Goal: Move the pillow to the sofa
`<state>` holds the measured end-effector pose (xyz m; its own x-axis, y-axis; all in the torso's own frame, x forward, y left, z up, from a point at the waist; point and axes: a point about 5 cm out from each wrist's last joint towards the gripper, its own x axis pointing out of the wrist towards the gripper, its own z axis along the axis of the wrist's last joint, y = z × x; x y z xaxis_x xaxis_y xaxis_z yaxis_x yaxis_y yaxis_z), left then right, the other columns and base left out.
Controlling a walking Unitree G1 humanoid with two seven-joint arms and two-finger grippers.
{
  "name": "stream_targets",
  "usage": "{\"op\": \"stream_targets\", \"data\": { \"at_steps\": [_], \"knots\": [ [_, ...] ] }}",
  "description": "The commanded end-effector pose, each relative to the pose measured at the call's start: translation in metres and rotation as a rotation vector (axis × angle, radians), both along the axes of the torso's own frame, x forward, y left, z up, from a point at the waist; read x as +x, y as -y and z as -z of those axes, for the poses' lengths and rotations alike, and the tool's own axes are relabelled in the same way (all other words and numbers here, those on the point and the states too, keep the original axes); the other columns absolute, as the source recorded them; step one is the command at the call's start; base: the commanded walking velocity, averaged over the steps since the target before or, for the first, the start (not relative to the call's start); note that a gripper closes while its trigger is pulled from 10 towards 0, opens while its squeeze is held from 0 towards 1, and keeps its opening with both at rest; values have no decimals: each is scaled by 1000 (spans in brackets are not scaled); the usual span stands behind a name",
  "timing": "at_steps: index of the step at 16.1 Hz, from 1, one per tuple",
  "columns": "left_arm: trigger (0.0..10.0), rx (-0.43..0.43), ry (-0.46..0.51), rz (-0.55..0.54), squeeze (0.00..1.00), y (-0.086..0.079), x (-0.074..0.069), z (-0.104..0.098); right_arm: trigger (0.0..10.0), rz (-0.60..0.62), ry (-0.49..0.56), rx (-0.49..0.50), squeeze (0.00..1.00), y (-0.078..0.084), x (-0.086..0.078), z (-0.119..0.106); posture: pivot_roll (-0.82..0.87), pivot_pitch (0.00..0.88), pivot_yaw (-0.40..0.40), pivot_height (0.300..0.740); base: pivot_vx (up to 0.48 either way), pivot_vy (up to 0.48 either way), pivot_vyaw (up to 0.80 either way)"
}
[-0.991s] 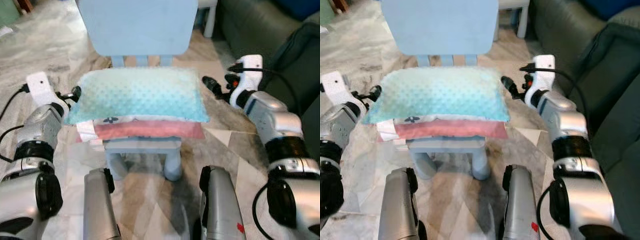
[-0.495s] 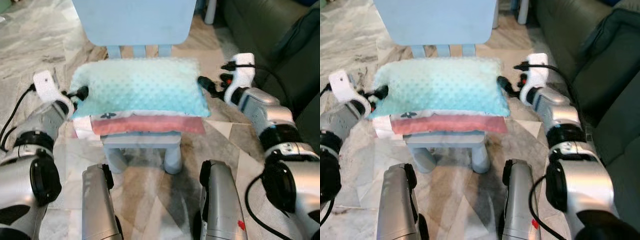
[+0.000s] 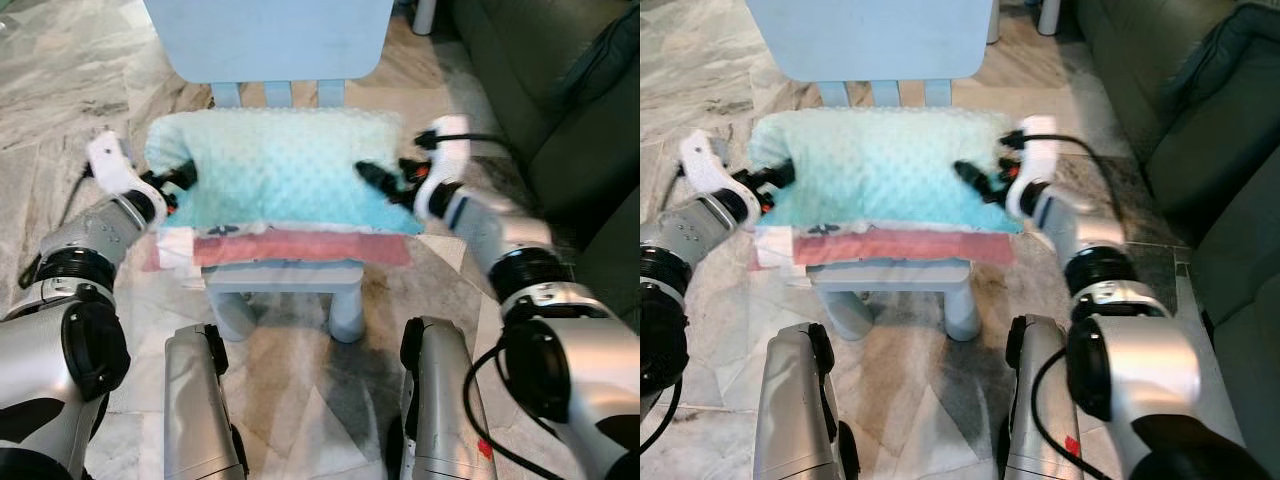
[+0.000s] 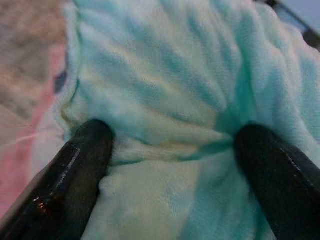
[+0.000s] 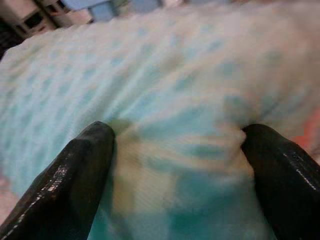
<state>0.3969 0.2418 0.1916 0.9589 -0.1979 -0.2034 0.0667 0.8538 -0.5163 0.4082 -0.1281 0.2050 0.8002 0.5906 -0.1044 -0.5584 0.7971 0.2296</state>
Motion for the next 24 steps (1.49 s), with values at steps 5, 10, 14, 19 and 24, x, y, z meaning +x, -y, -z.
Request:
{"op": "stream_targets", "data": {
  "at_steps": [5,10,14,19,24],
  "knots": [
    [0,-116,-66,104,0,4,-10,20,0,-139,-6,17,0,-27,-5,6,43,244,17,416,0,0,0],
    [0,-152,-70,110,0,0,-14,24,0,-174,8,27,0,-30,-7,5,37,249,15,416,0,0,0],
    [0,-146,-57,95,0,0,-12,23,0,-195,11,12,0,-33,-9,9,37,254,15,416,0,0,0],
    [0,-119,-60,49,0,-8,-15,27,0,-205,7,8,0,-35,-11,13,37,256,10,416,0,0,0],
    [0,-29,-45,4,0,-16,-17,32,0,-203,16,-6,0,-32,-12,13,28,254,0,416,0,0,0]
  ]
}}
